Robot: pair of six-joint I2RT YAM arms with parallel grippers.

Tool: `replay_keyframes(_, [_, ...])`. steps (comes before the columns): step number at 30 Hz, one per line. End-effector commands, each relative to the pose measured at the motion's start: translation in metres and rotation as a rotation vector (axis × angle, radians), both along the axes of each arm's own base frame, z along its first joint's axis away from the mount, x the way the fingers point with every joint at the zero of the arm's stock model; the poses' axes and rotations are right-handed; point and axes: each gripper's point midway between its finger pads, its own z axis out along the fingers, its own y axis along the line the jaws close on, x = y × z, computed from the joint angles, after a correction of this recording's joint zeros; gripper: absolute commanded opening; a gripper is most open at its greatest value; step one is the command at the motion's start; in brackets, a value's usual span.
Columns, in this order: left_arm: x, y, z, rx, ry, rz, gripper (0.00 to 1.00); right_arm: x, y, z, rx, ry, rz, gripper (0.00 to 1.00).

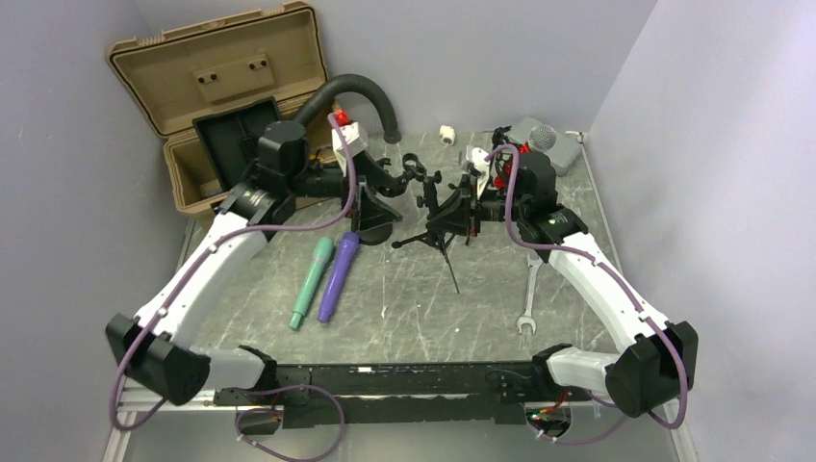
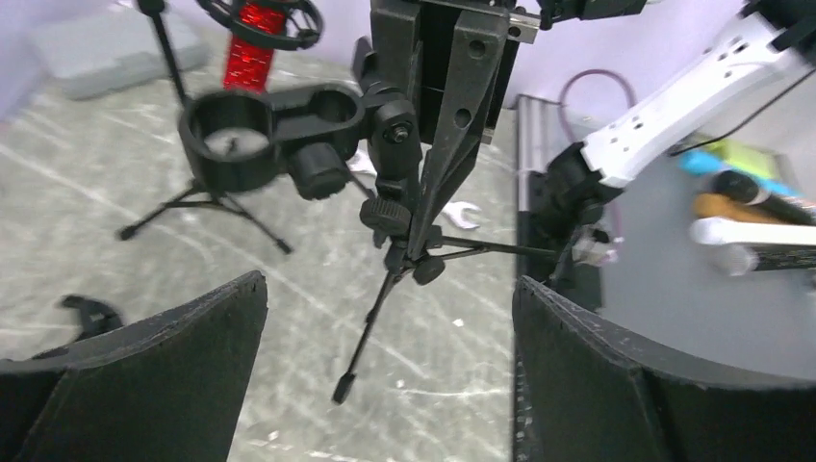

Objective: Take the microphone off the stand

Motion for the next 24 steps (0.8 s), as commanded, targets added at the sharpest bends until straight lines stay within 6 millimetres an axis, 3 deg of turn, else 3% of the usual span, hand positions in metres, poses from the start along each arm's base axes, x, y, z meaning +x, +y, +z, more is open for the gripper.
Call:
replay_keyframes(1, [-0.006, 0.029, 0.040, 0.029, -0.291, 0.119, 0.99, -0.005, -0.001, 0.023, 0.039, -0.106, 0.020, 0.00])
replay_keyframes(6, [-0.001, 0.045, 0.083, 0.025, -0.450, 0.239, 0.99, -0.003, 0.001, 0.022, 0.043, -0.095, 0.025, 0.00])
replay_keyframes(8, [0.000, 0.044, 0.089, 0.026, -0.461, 0.244, 0.99, -0.004, 0.001, 0.024, 0.044, -0.098, 0.026, 0.00])
replay_keyframes(11, [0.001, 0.036, 0.082, 0.041, -0.452, 0.232, 0.99, -0.005, 0.000, 0.026, 0.048, -0.101, 0.034, 0.00])
replay_keyframes(19, [0.003, 0.012, 0.038, -0.009, -0.241, 0.240, 0.95, -0.010, 0.003, 0.036, 0.091, -0.087, 0.051, 0.00])
replay_keyframes(24, [-0.004, -0.007, 0.033, -0.078, -0.162, 0.145, 0.92, -0.010, 0.005, 0.035, 0.109, -0.052, 0.070, 0.00])
